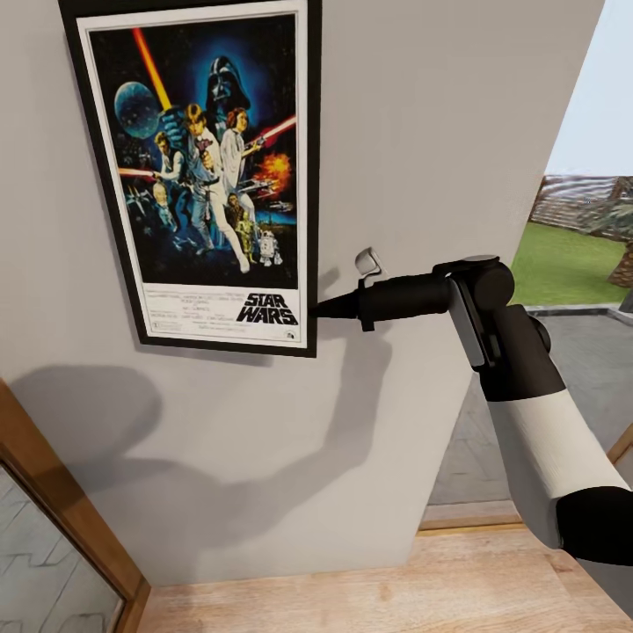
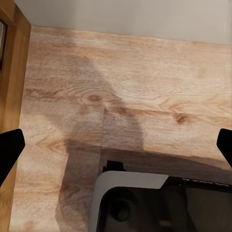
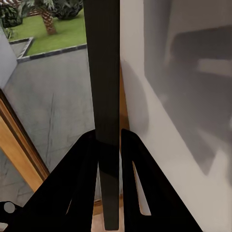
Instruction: Pick up the poster from the kitchen countertop and hang it on one of the wall nails in the kitchen.
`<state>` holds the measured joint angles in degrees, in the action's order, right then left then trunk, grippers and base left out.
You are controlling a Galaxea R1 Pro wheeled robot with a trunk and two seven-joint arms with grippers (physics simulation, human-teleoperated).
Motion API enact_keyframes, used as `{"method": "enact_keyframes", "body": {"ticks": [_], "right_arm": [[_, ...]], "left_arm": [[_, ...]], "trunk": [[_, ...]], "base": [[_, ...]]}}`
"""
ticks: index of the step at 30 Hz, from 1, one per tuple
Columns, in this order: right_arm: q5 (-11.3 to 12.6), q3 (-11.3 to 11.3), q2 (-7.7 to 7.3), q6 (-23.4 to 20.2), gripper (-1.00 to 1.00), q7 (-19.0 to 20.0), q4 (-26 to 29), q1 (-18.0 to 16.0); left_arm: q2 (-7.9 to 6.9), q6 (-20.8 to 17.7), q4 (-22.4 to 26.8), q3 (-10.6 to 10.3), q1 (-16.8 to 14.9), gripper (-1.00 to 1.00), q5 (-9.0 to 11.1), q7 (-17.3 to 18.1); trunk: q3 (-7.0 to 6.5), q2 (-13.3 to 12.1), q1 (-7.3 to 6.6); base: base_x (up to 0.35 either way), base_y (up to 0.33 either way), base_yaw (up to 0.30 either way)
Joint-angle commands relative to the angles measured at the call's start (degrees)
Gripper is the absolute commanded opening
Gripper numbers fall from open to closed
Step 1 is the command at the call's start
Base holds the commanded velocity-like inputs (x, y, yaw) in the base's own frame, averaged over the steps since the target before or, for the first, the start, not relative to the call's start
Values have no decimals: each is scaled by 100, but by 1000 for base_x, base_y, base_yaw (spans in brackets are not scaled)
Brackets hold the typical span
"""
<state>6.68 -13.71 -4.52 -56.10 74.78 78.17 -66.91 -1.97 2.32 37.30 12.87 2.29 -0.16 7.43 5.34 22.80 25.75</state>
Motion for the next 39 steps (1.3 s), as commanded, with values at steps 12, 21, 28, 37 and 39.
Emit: {"method": "enact_keyframes", "body": {"ticks": [12,21,28,37,39], "right_arm": [[44,-9,-5,-50,-100,-16,3,-6],[44,-9,-5,-50,-100,-16,4,-6],[44,-9,-5,-50,-100,-16,1,-6],[44,-9,-5,-50,-100,-16,1,-6],[44,-9,-5,-50,-100,-16,1,-6]], "left_arm": [[3,6,6,22,-1,100,-2,40],[3,6,6,22,-1,100,-2,40],[3,6,6,22,-1,100,-2,40],[1,6,6,22,-1,100,-2,40],[2,6,6,22,-1,100,-2,40]], "trunk": [[11,12,4],[11,12,4],[11,12,4],[11,12,4],[11,12,4]], "base": [[0,0,0],[0,9,0],[0,25,0],[0,25,0],[0,62,0]]}}
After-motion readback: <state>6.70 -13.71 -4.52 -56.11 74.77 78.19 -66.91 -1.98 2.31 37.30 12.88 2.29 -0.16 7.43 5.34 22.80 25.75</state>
